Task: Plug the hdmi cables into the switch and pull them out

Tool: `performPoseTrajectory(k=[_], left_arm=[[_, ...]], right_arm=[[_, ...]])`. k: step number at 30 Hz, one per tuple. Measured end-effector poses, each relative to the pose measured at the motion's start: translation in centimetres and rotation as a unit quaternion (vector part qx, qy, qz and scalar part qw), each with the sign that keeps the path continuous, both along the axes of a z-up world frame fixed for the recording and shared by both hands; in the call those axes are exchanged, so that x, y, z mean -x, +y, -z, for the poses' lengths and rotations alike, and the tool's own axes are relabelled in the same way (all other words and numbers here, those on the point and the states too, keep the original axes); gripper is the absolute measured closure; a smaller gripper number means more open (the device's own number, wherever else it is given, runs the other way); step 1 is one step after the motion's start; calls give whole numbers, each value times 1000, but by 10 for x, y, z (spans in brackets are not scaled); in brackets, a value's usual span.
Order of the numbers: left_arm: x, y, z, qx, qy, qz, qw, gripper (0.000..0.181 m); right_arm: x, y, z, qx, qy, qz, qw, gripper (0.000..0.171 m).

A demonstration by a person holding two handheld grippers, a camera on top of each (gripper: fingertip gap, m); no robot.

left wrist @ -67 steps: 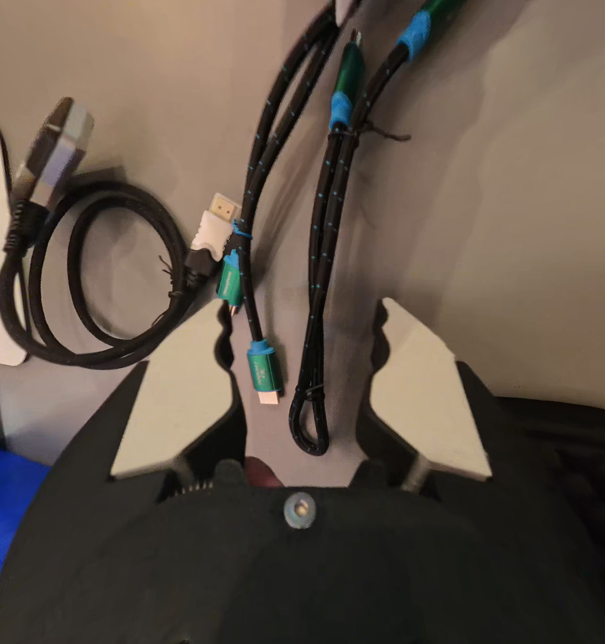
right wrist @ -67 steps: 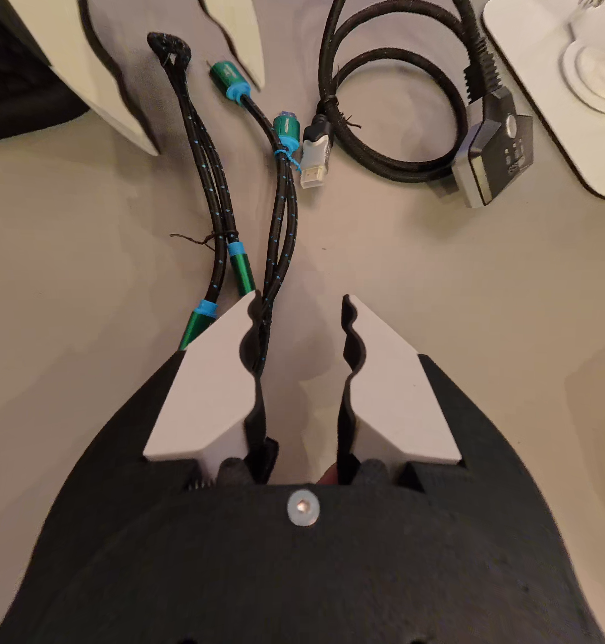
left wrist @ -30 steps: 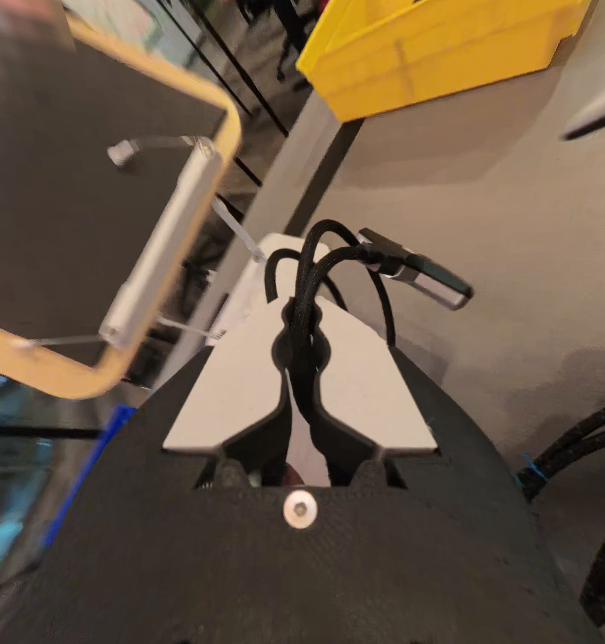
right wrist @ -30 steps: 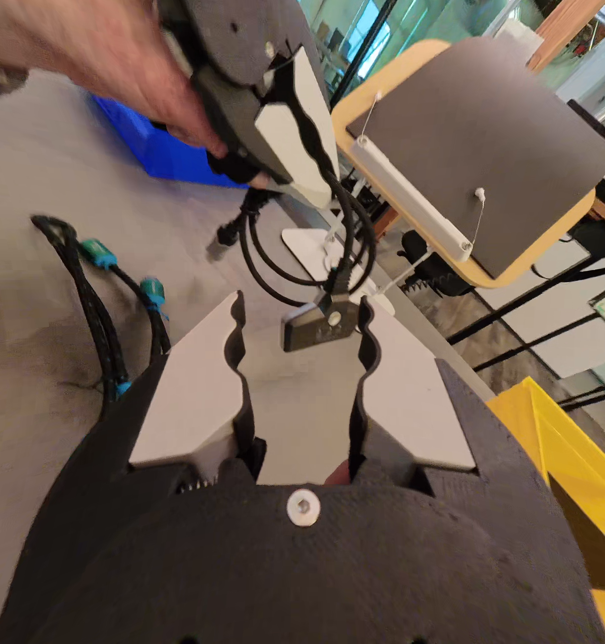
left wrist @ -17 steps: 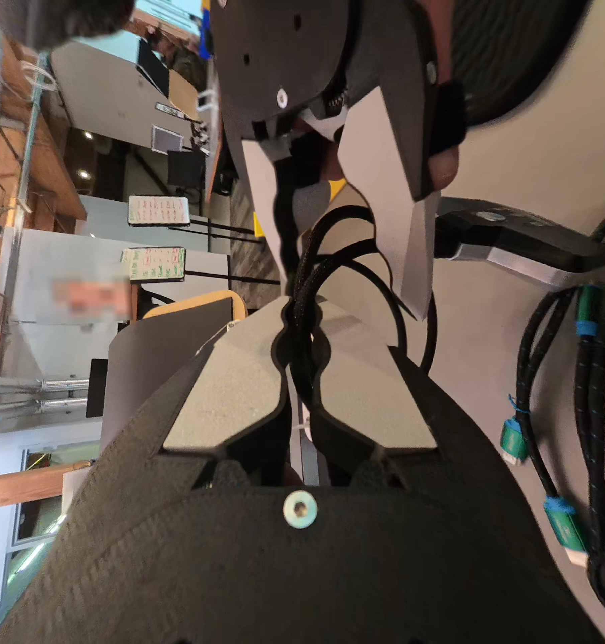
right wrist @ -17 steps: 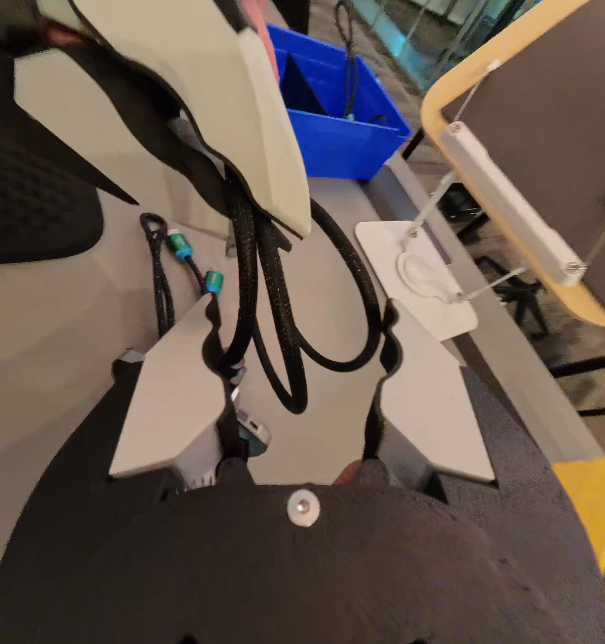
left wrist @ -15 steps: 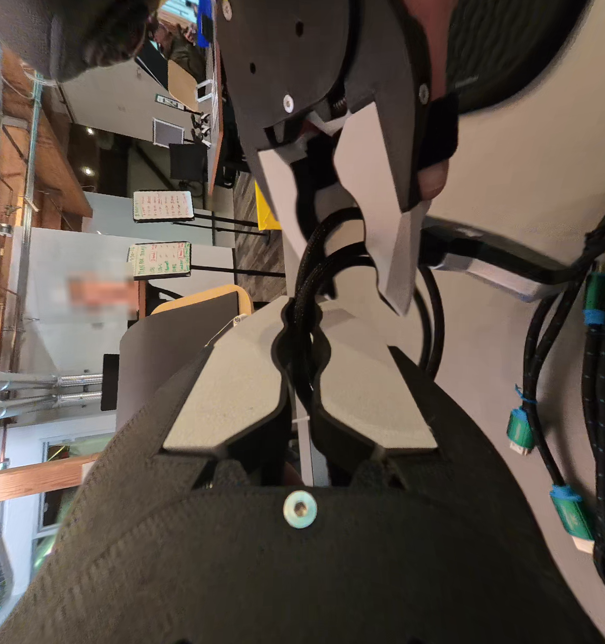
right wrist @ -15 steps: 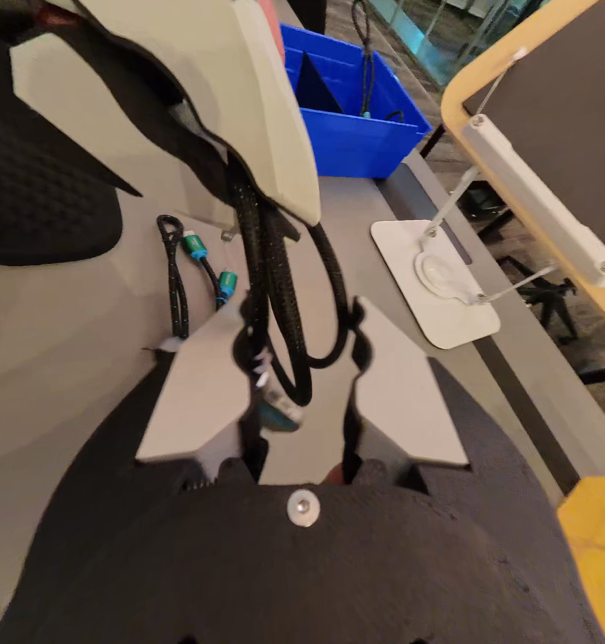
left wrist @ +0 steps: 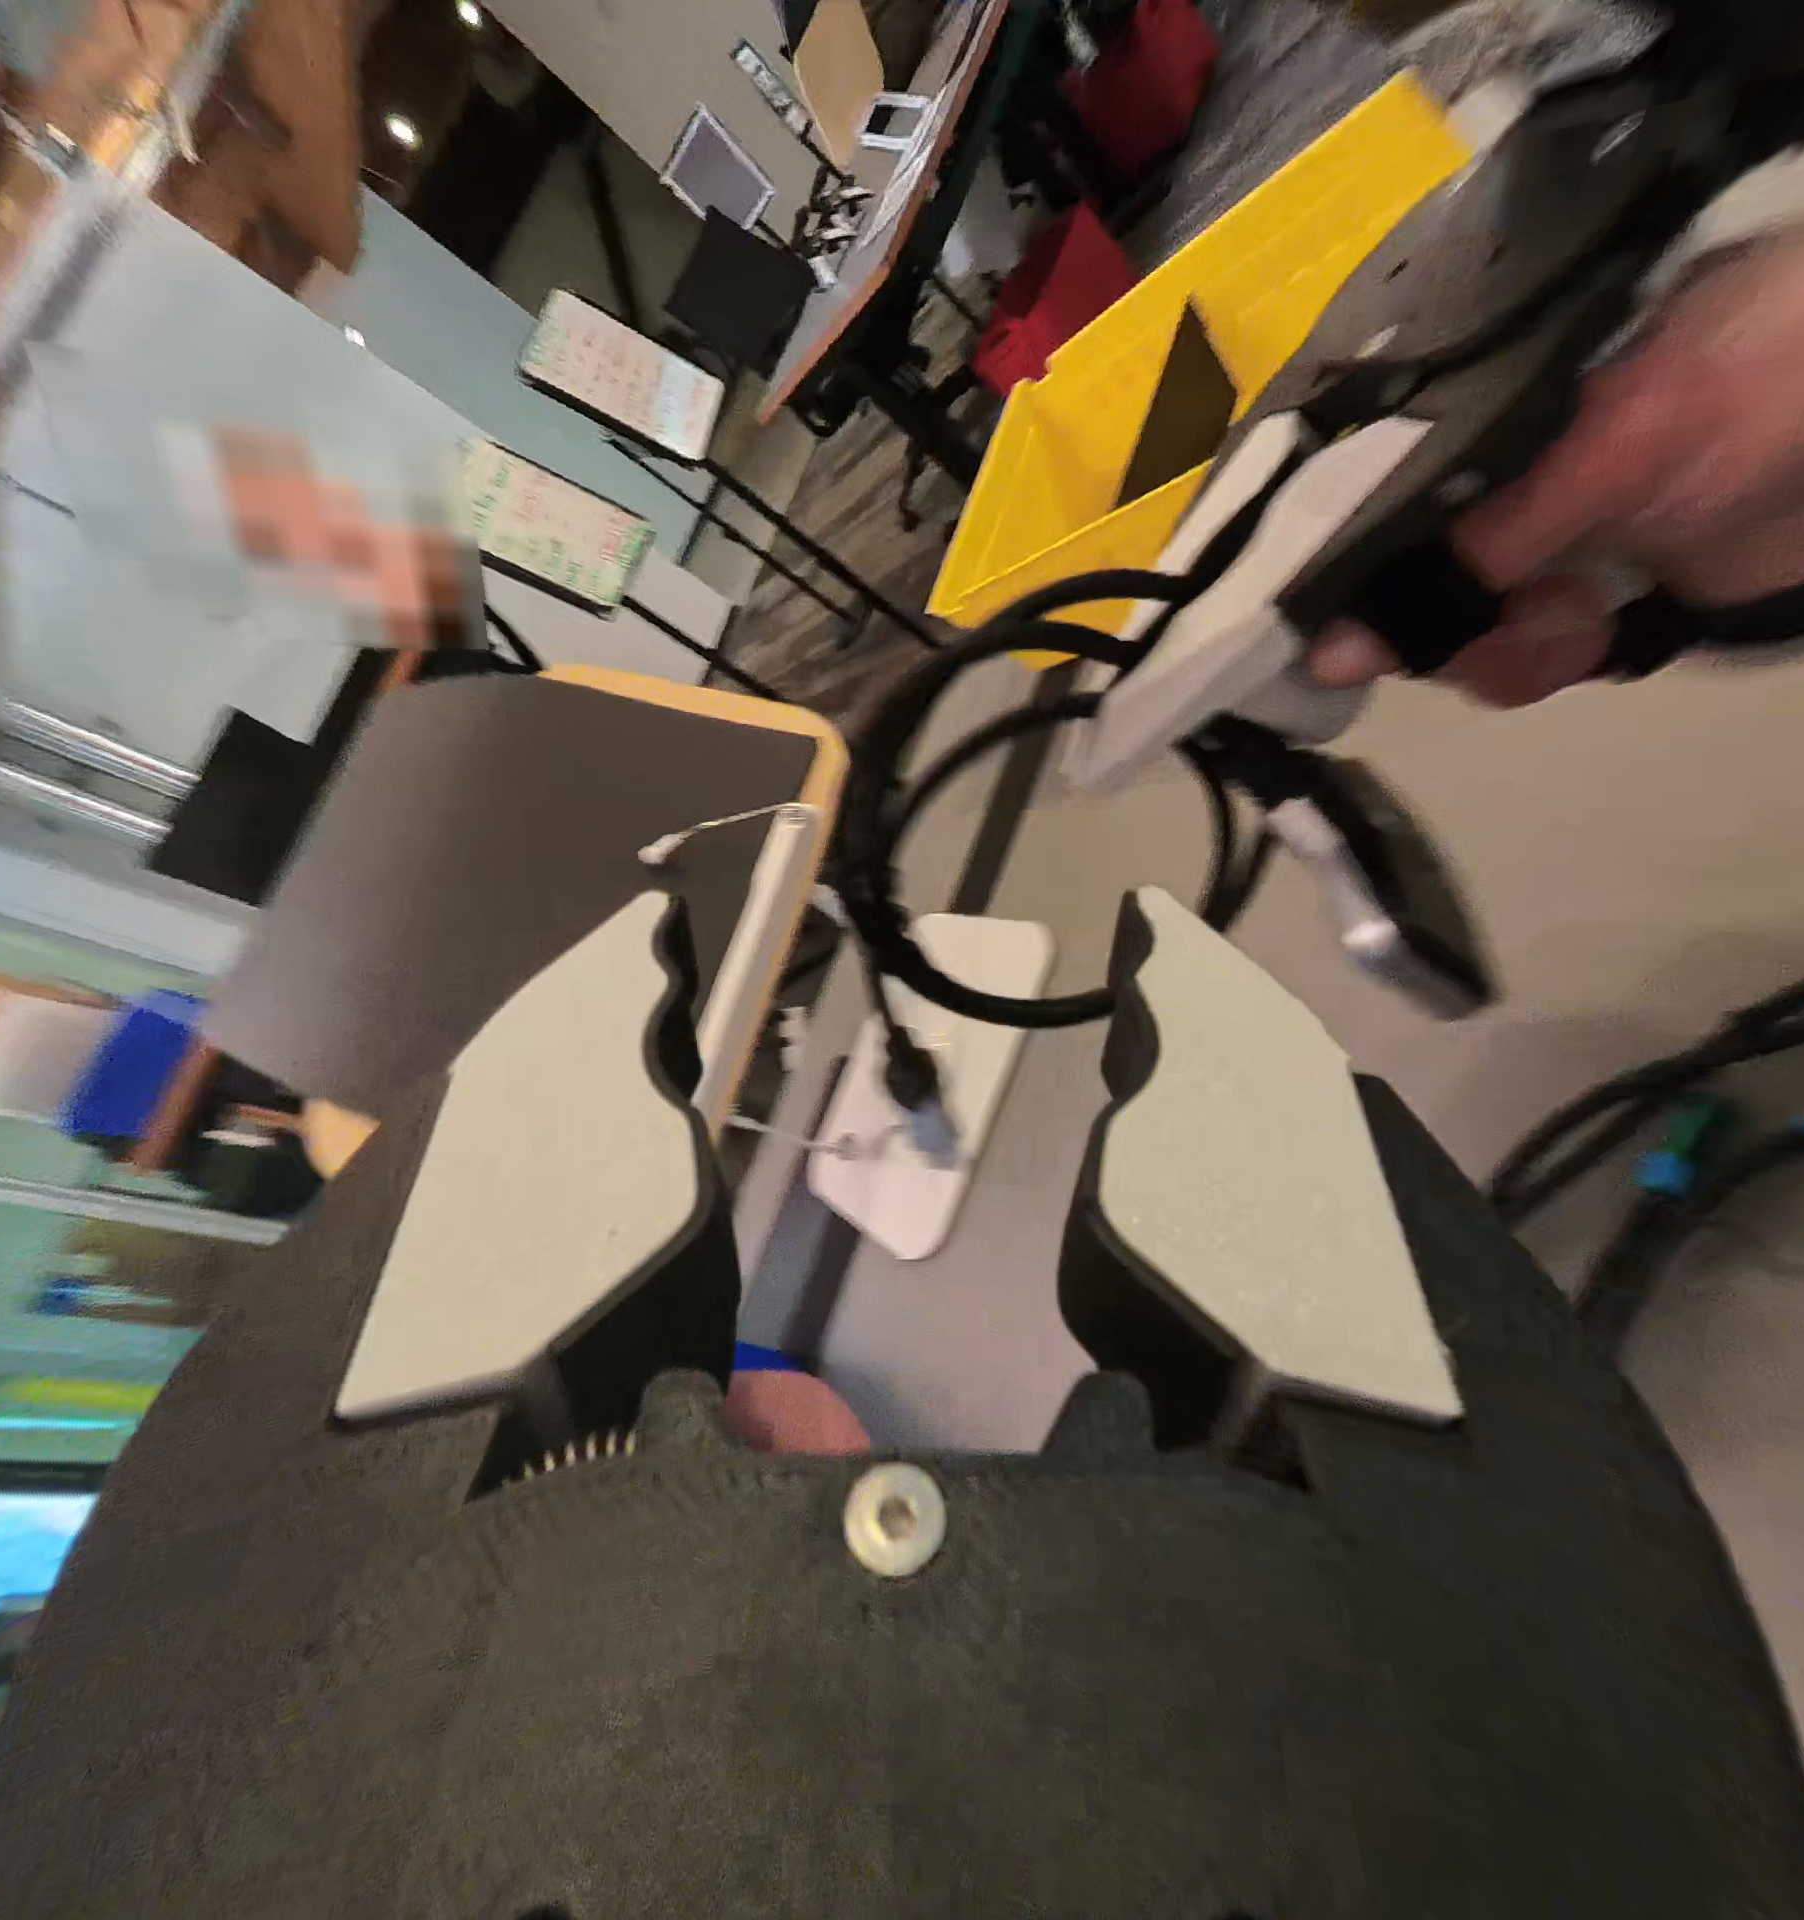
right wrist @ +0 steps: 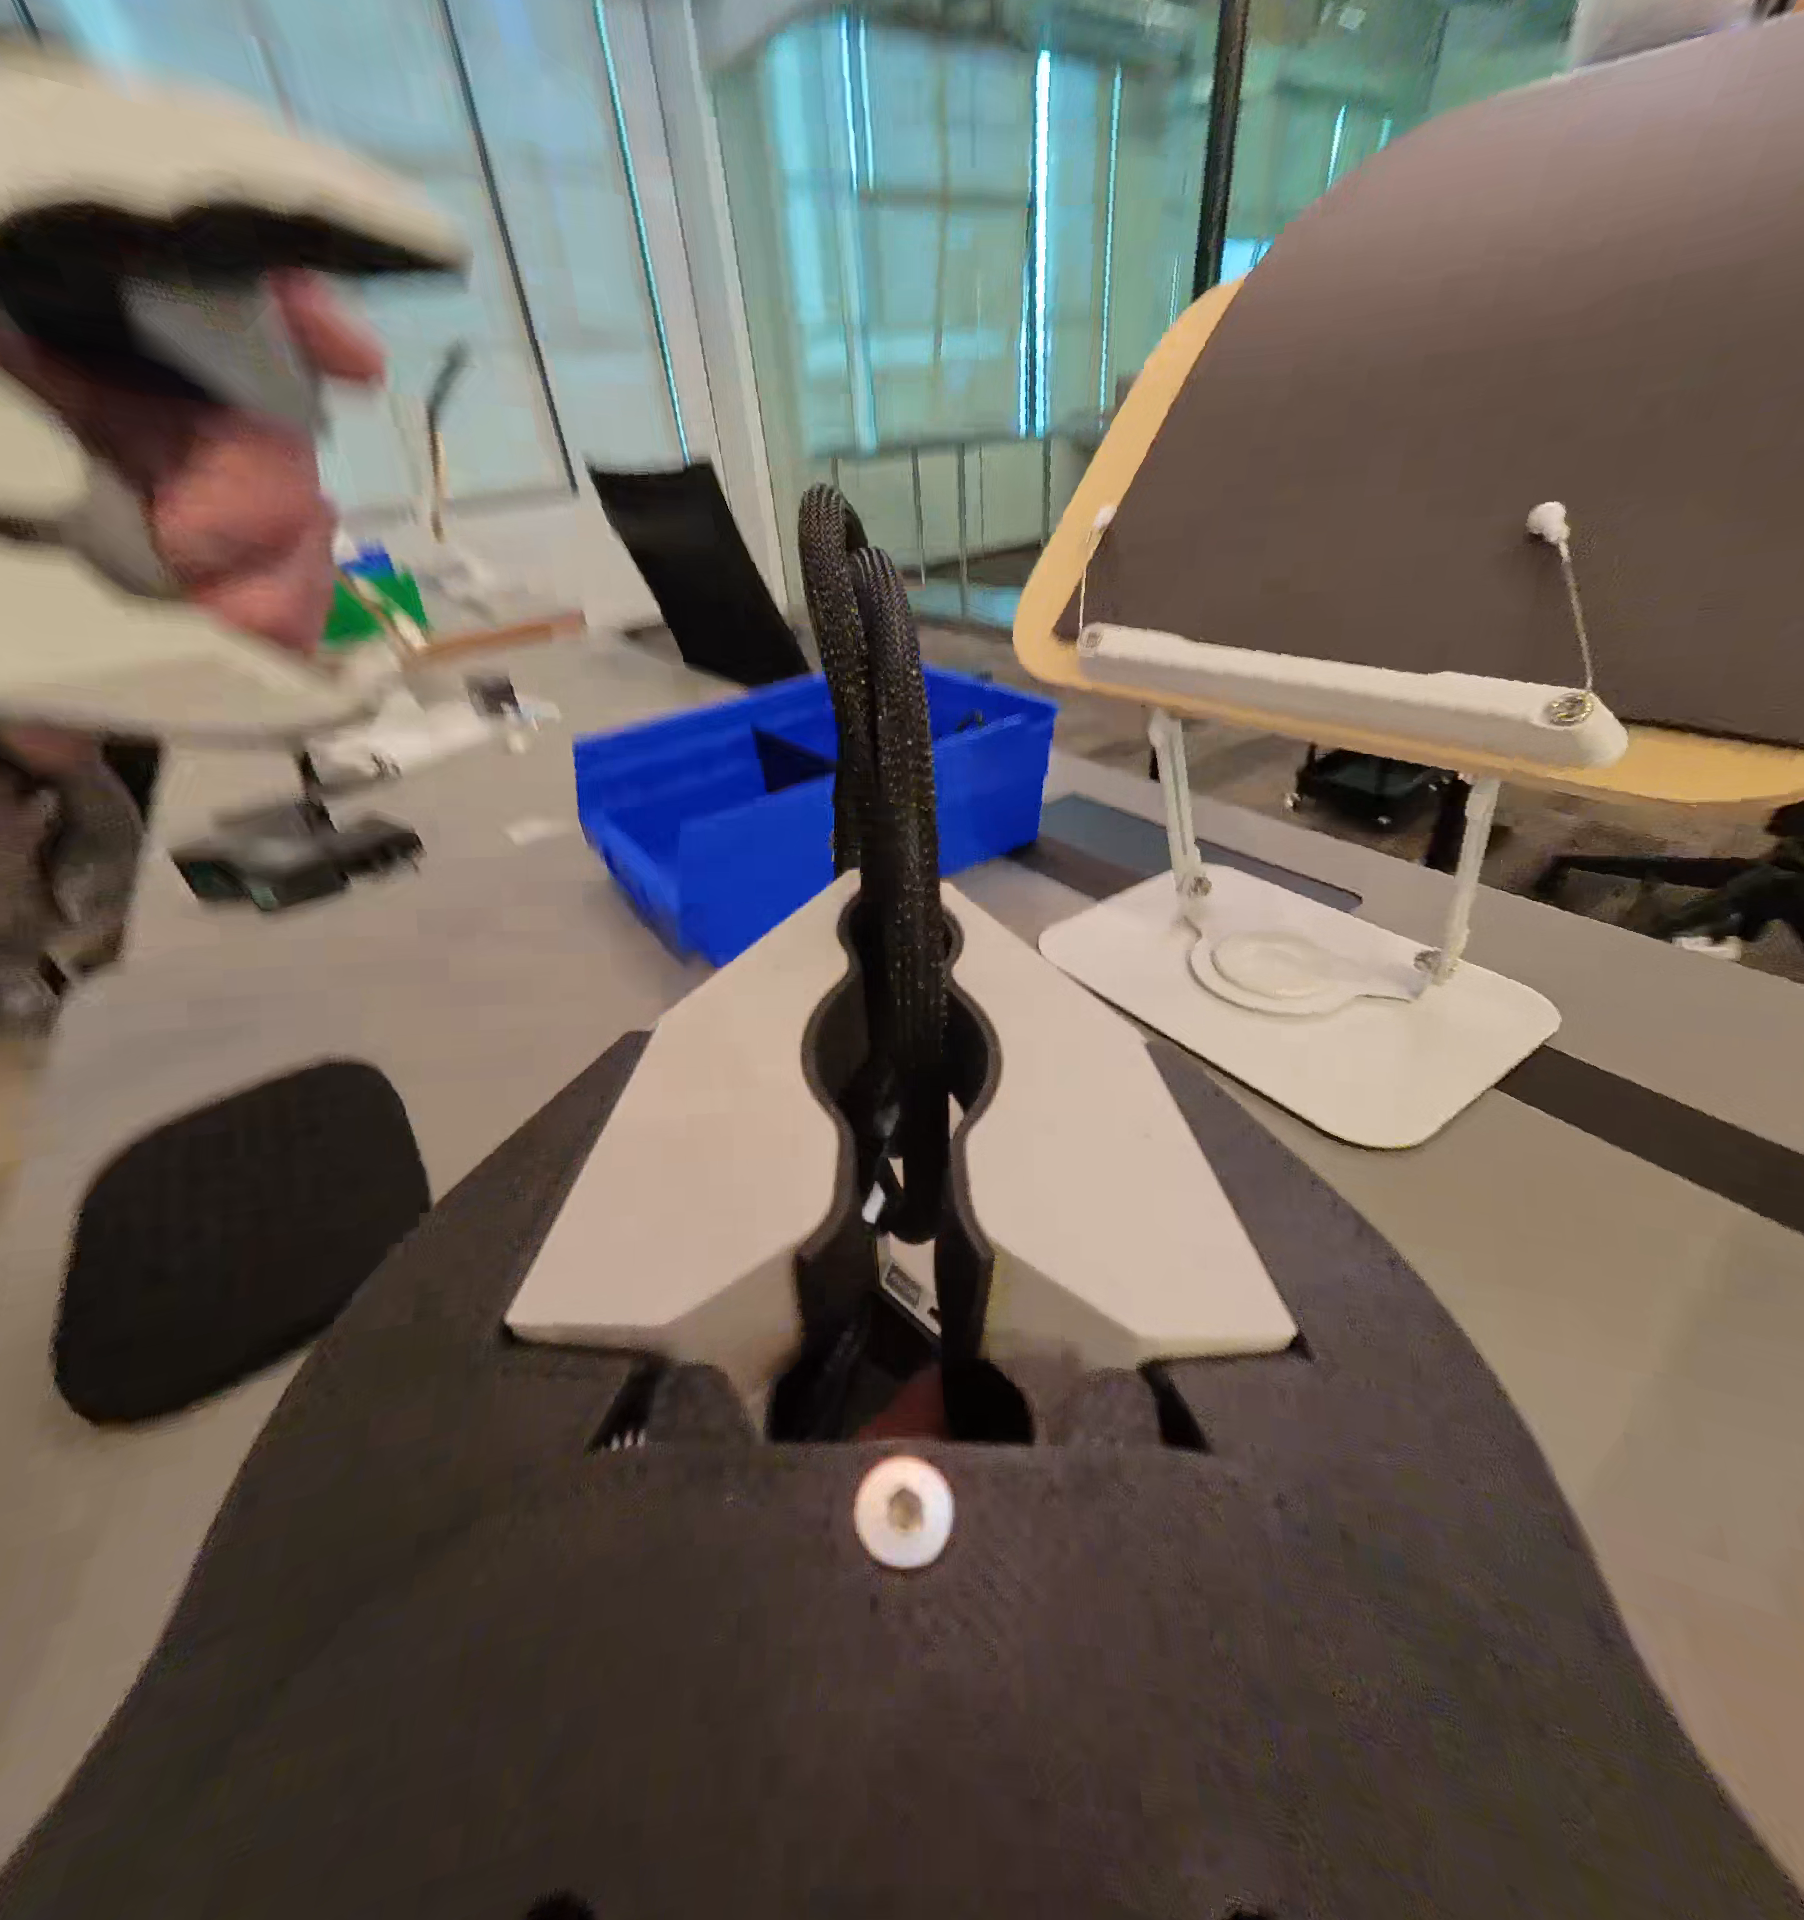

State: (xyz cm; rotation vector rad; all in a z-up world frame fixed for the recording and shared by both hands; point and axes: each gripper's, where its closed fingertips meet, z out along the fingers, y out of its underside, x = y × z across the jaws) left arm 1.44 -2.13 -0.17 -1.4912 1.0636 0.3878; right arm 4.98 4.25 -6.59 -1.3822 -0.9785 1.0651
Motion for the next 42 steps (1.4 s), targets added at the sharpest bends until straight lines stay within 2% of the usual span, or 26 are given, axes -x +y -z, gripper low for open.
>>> performPoseTrajectory(k=[2,5,9,12,15,17,19,21,25,26,28,29,32,35,39,42], left_arm=[[-7,-12,11,19,-28,12,999,107],[20,-4,11,-38,-39,-64,996,109],[56,7,8,-41,-164,-113,979,95],[65,8,-3,-90,-86,-129,984,102],[64,17,7,-39,-58,-125,990,108],[69,23,11,-34,-48,-124,991,125],[71,22,7,-48,-58,-118,990,156],[75,22,1,-72,-44,-116,990,166],[77,19,-14,-162,14,-118,980,169],[76,18,-19,-185,29,-117,975,169],[76,14,-32,-244,89,-125,958,170],[75,14,-35,-261,120,-125,950,170],[70,12,-39,-303,204,-115,924,170],[63,10,-40,-313,246,-106,911,170],[48,10,-42,-319,310,-99,890,170],[36,6,-43,-326,343,-83,877,171]], right_arm=[[-3,2,-9,29,59,-8,998,169],[-2,-5,-21,57,122,-45,990,170],[6,-18,-33,58,161,-85,982,169],[16,-32,-39,43,174,-117,977,169],[28,-49,-43,23,181,-148,972,169],[35,-61,-46,13,184,-172,968,169],[40,-69,-48,9,188,-185,965,169],[45,-74,-45,5,178,-196,964,169],[52,-82,-40,-17,154,-200,967,167],[53,-83,-40,-23,145,-198,969,160],[53,-86,-42,-40,120,-199,972,129],[50,-89,-41,-53,100,-208,971,119],[35,-92,-50,-109,67,-203,971,118],[25,-89,-68,-136,48,-172,975,115],[33,-86,-81,-150,3,-110,983,121],[43,-94,-84,-144,-18,-95,985,124]])
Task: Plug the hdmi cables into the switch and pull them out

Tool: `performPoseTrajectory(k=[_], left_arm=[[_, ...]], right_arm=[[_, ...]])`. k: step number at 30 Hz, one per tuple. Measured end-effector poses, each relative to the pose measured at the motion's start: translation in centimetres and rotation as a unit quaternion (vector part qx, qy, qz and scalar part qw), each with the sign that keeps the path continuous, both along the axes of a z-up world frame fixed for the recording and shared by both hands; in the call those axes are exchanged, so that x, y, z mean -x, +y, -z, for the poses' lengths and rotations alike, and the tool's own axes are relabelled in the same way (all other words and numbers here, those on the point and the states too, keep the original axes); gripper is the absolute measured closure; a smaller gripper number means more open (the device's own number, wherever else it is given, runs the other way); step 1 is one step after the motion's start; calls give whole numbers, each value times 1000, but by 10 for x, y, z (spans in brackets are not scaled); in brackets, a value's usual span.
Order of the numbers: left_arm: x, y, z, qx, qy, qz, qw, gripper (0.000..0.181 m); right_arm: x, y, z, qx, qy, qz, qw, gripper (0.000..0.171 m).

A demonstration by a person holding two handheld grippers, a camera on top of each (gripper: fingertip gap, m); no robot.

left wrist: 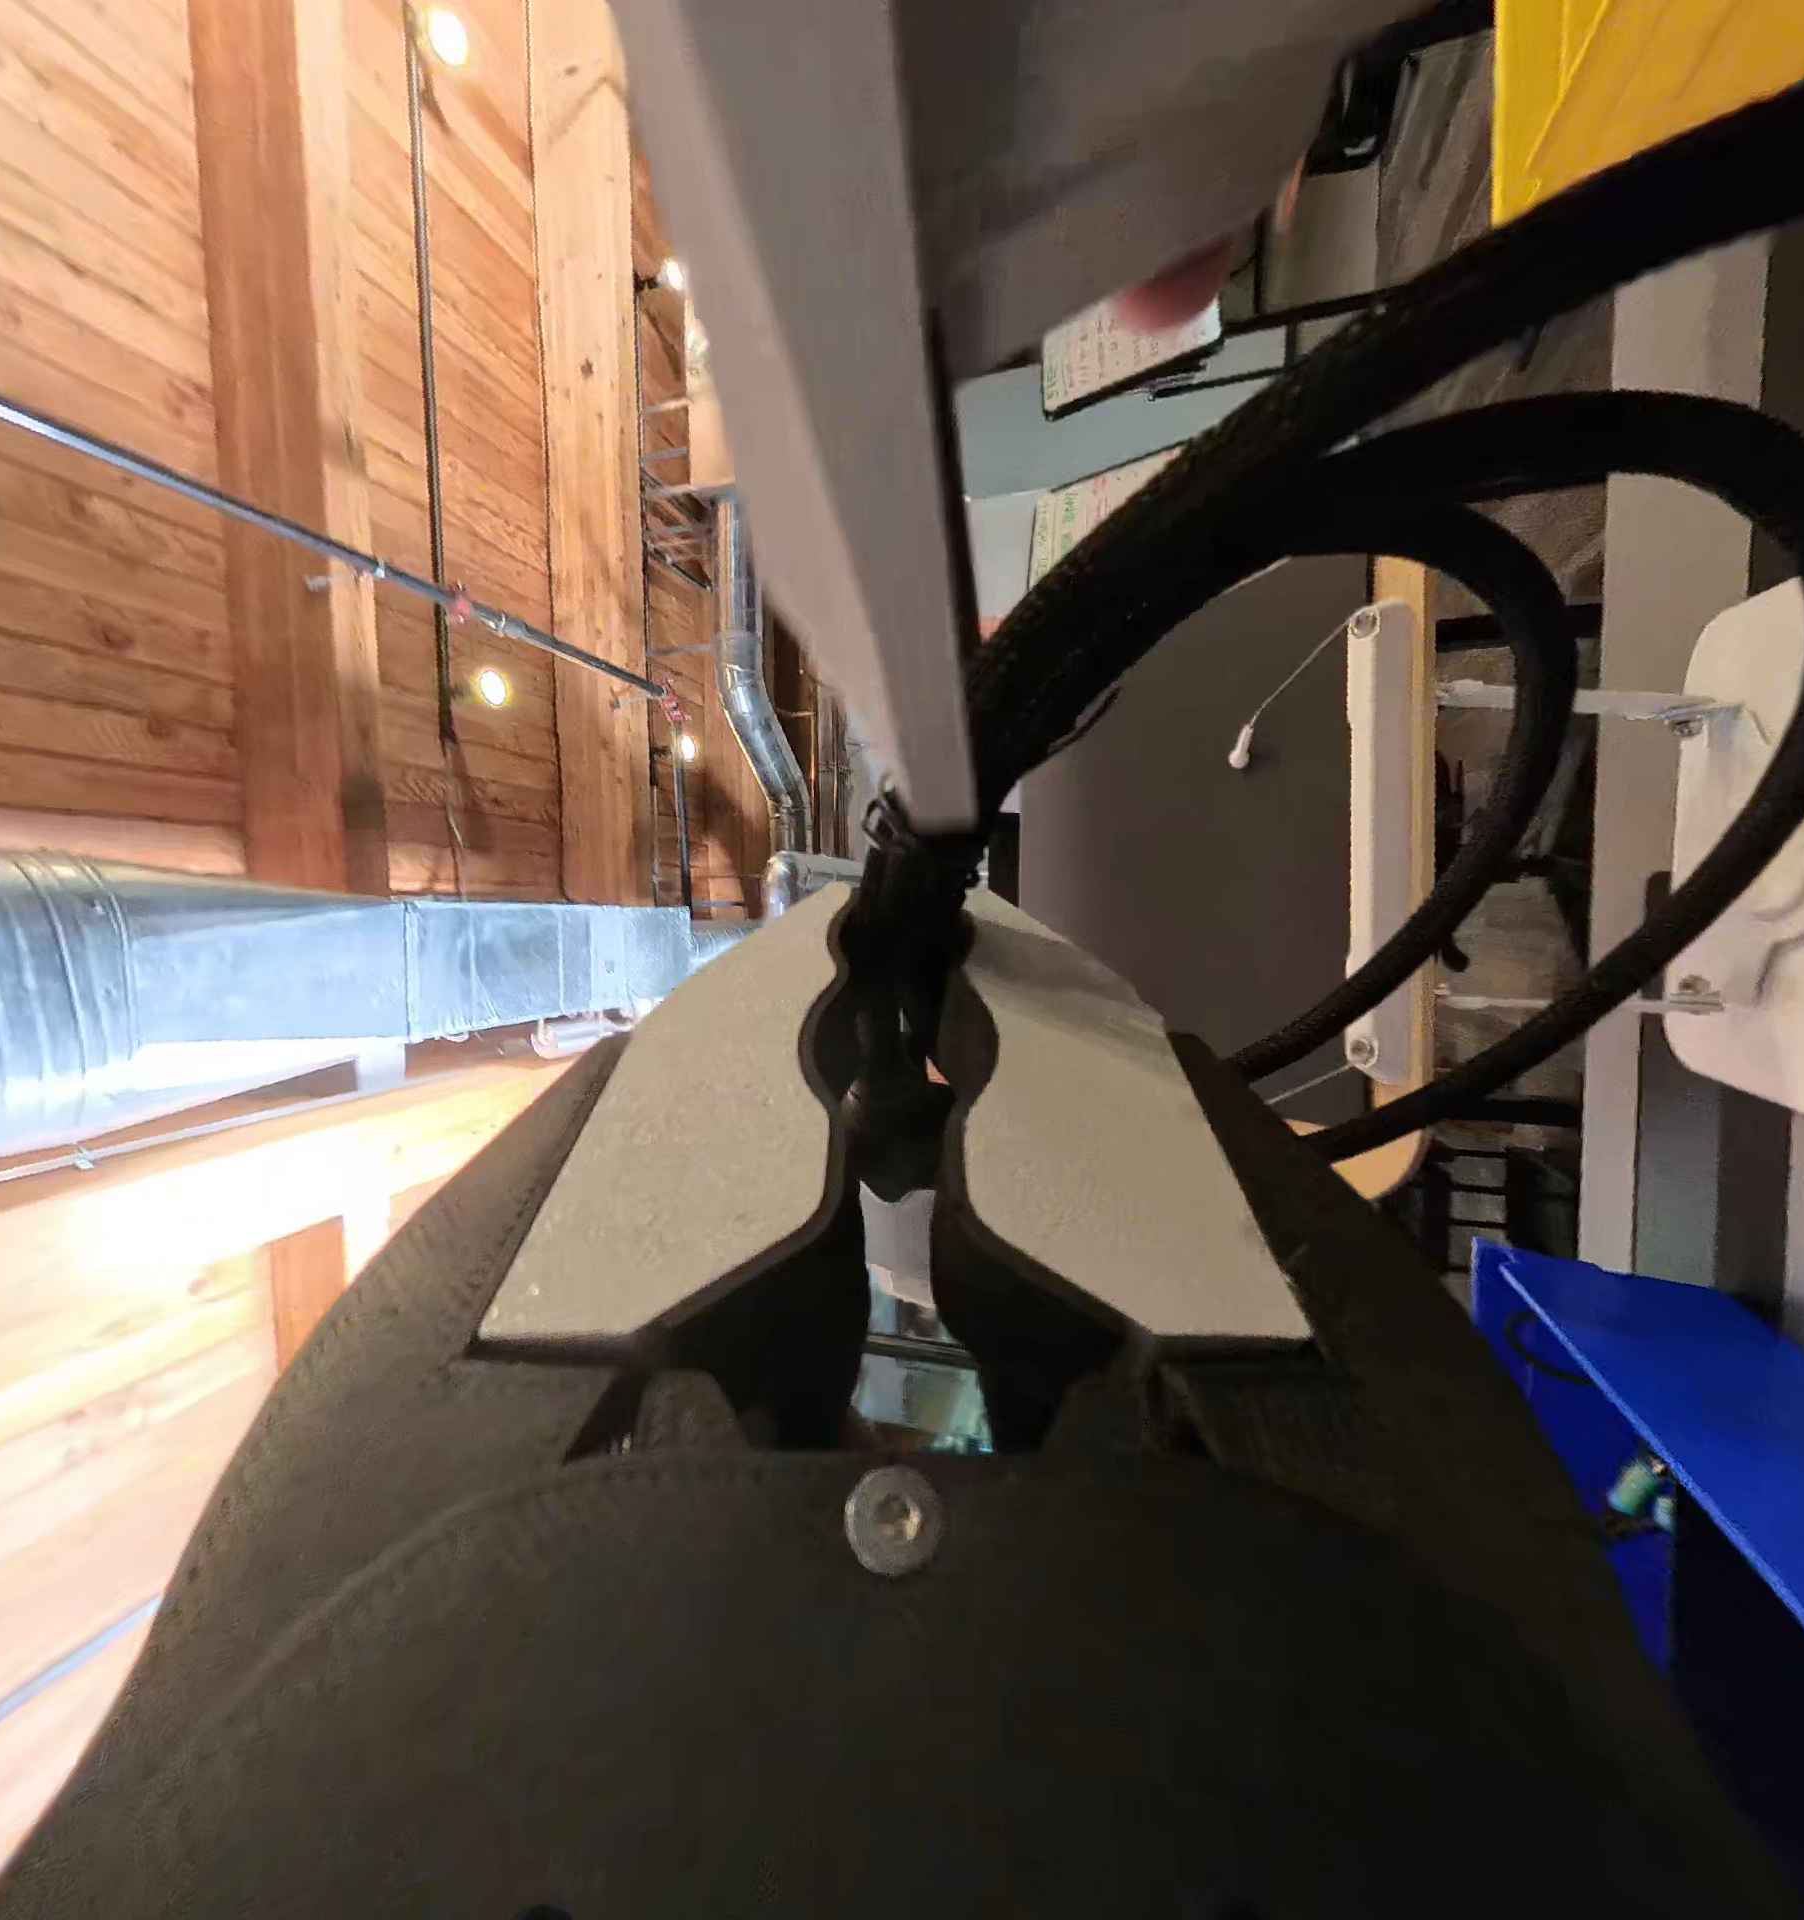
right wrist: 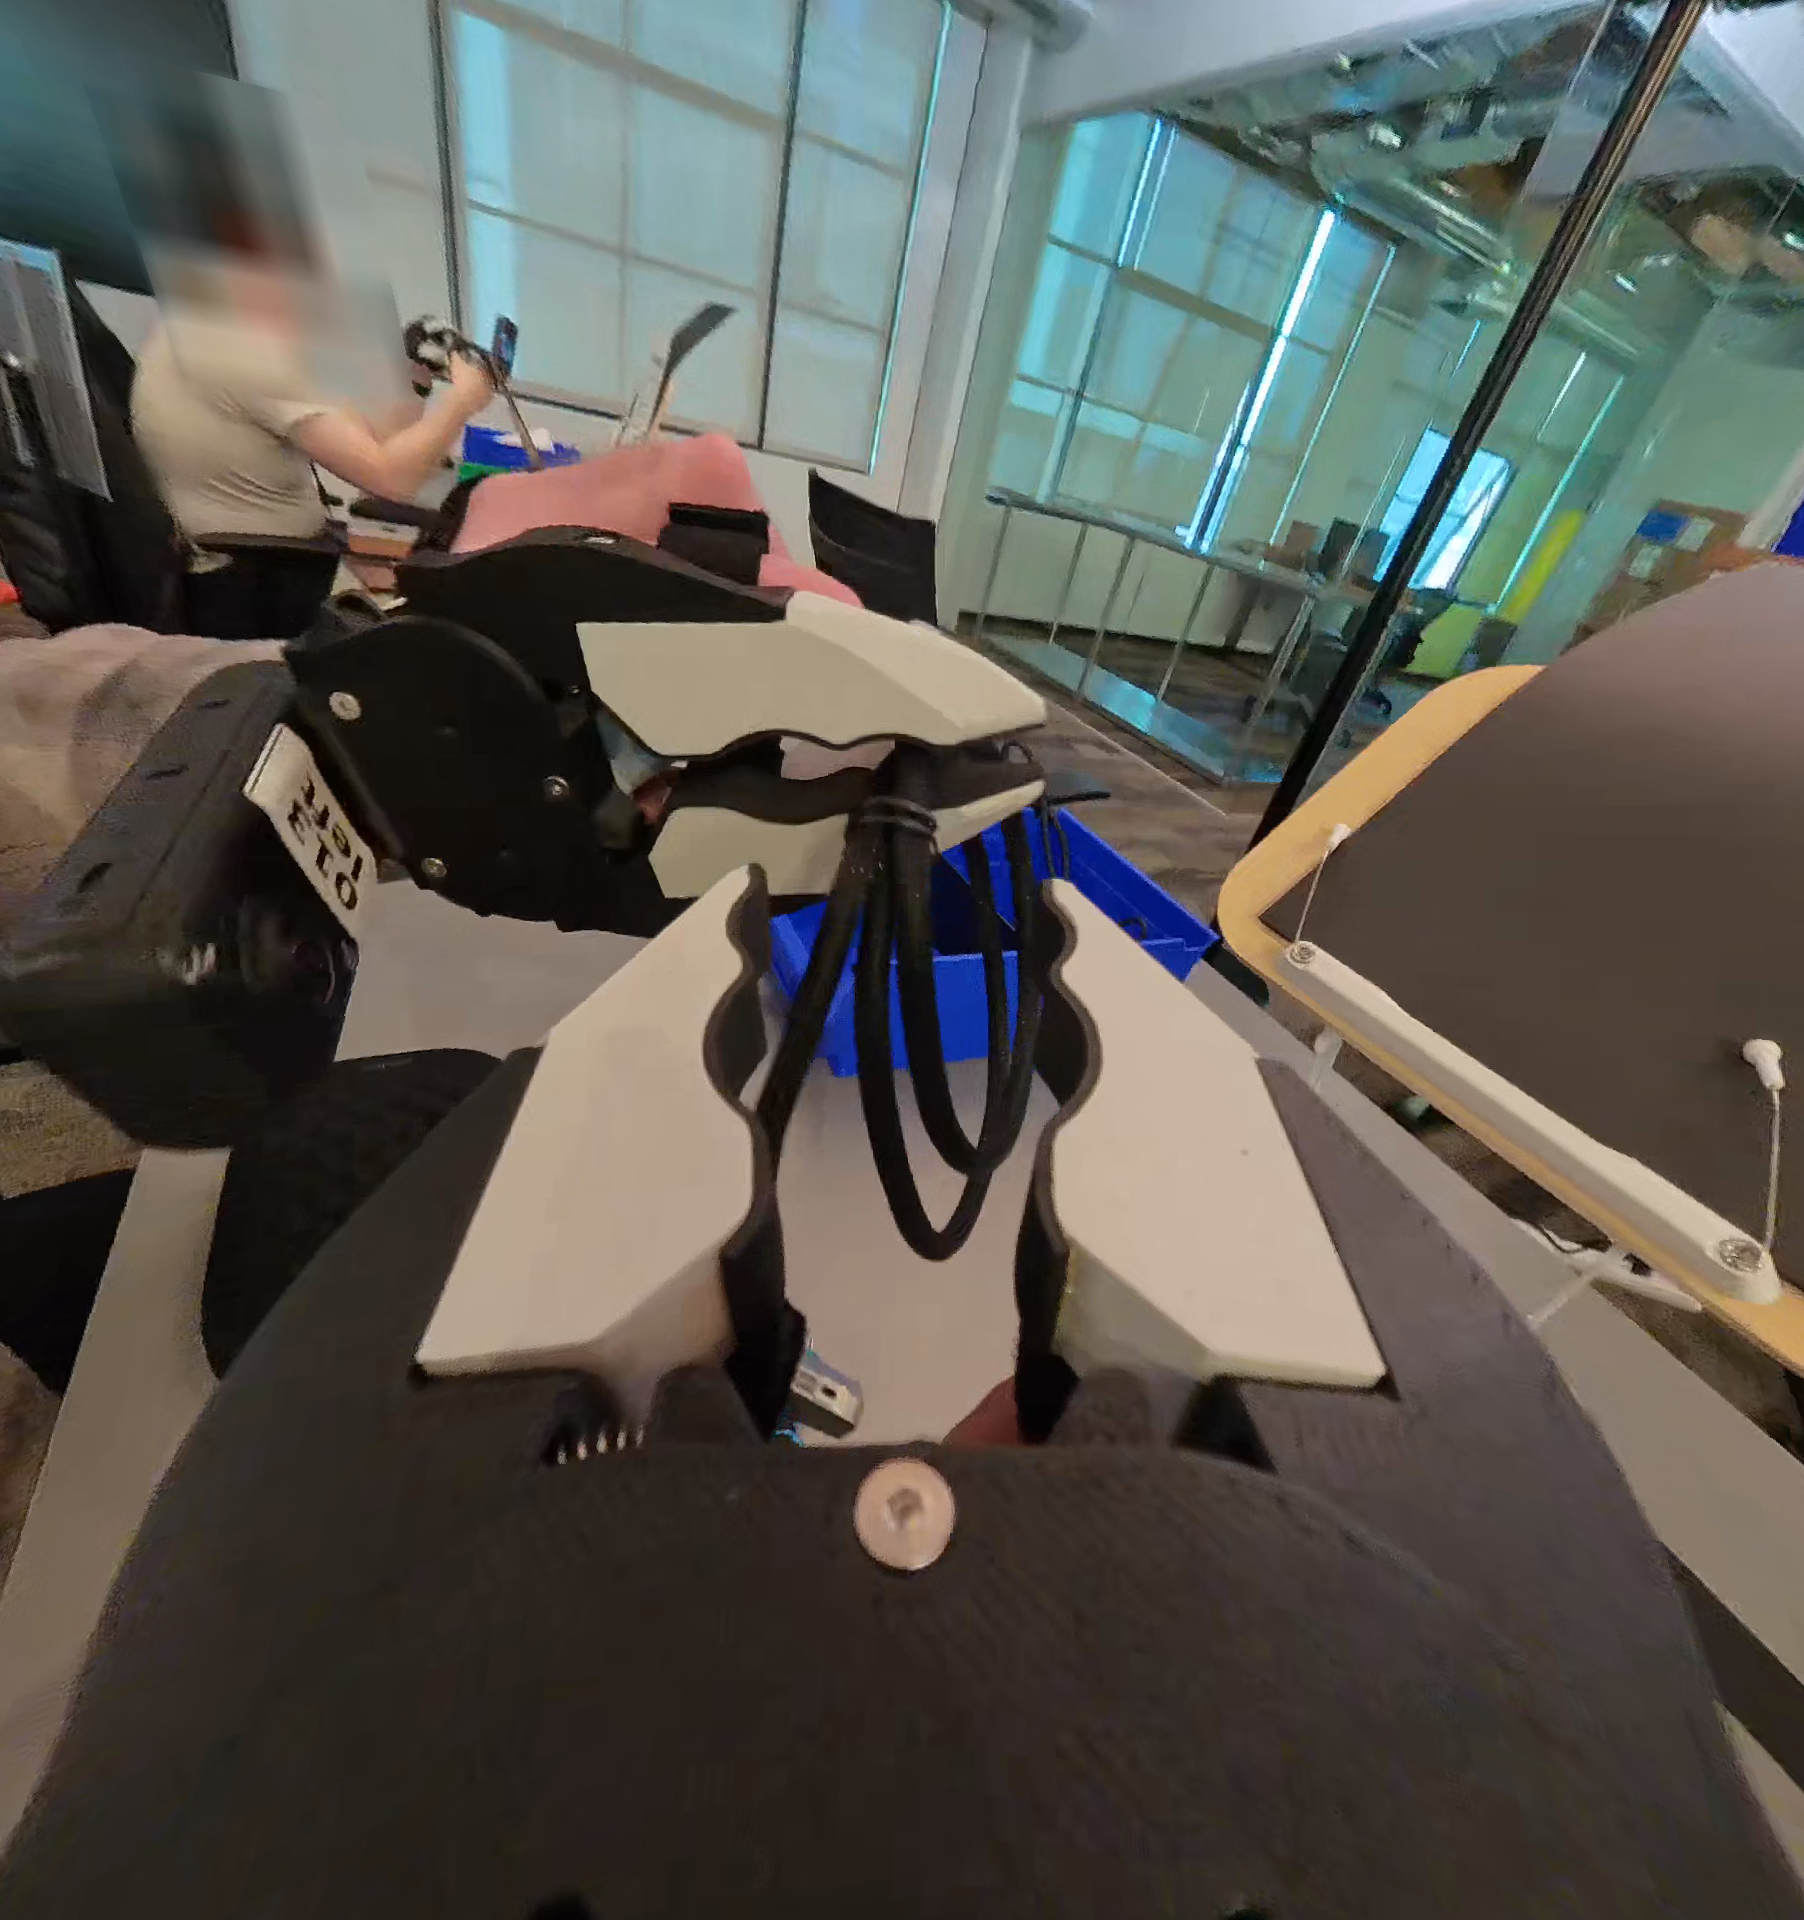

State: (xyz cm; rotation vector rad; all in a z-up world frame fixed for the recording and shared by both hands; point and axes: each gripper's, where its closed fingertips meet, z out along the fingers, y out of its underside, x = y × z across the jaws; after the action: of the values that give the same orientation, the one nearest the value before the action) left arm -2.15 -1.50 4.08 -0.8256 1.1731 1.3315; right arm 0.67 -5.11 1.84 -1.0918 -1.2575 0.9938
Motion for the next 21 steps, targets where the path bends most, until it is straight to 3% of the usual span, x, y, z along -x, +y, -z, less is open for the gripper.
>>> performPoseTrajectory(k=[2,8,11,16,21], left_arm=[[-10,-2,1,-2,32,6,999,171],[-24,-3,10,9,132,13,991,171],[-24,-3,10,21,156,11,987,171],[-6,4,-5,32,129,-8,991,171],[10,9,-14,67,8,-8,998,171]], right_arm=[[5,-6,0,4,-9,-1,1000,126],[8,-3,14,55,-53,9,997,154],[8,-4,17,69,-70,11,995,155],[8,1,33,62,-87,5,994,156],[12,6,33,36,-45,-4,998,157]])
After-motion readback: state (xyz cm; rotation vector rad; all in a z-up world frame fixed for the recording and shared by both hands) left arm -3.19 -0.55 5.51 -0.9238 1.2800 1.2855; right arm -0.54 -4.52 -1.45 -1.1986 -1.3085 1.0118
